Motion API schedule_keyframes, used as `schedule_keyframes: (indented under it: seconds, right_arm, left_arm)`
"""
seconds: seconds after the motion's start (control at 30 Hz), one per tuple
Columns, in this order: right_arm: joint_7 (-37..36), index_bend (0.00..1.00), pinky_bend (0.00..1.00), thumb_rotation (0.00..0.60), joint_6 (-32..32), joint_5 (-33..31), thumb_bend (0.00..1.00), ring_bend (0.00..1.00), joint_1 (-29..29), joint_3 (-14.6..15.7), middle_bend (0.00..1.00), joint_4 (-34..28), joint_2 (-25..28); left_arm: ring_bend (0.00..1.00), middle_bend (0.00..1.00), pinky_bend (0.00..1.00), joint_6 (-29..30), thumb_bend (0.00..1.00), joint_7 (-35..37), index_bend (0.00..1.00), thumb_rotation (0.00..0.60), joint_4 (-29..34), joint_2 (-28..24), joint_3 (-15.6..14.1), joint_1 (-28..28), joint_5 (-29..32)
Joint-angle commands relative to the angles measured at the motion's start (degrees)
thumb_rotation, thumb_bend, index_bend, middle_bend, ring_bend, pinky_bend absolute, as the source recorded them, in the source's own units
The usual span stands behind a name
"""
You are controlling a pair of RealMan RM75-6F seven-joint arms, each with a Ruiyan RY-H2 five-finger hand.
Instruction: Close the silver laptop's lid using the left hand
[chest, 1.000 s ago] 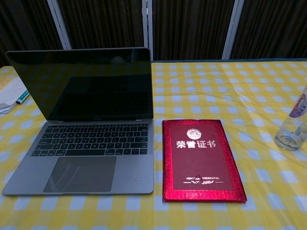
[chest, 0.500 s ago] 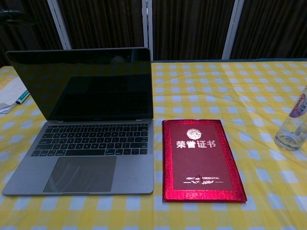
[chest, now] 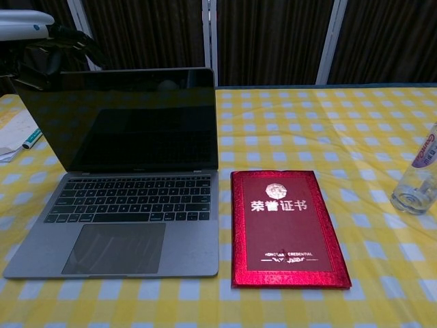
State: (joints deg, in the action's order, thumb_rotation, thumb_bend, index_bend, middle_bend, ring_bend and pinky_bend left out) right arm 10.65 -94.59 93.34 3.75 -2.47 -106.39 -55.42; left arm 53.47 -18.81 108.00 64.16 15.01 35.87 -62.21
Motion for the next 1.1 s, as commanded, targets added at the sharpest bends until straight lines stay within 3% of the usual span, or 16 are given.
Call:
schedule_keyframes:
  seconds: [0.03,0.33,0.67,1.1]
  right_arm:
    - [-0.1,0.0,0.0,0.6,-0.1,0.0,0.0,0.0,0.0,0.0,0.0,0.0,0.1]
    - [-0.1,0.0,0.0,0.6,-0.2,0.3,0.0,0.0,0.1,0.1,0.0,-0.2,0.1]
    - [-0.3,0.0,0.0,0.6,-0.5,0.4,0.0,0.0,0.2,0.2,0.0,-0.3,0.2]
    - [-0.6,0.0,0.0,0.6,-0.7,0.7,0.0,0.0,0.3,0.2,0.0,-0.4,0.4]
  left_arm:
    - [0.2,0.22,0.25,-0.1,1.0,-0.4,0.27,0.6,1.1,-0.7,-0.6,0.4,0.8]
    - [0.21,0.23,0.26,-2.5,1.0,2.0,0.29,0.6,5.3,-5.1,-3.4,0.3,1.8]
    - [0.21,0.23,0.26,-5.7,1.0,10.1,0.29,0.6,10.4,-10.2,-7.5,-2.2,-4.3]
    - [0.21,0.23,0.28,-8.9,1.0,12.6,0.3,0.6,11.6,-10.4,-13.0,-3.2,-9.3]
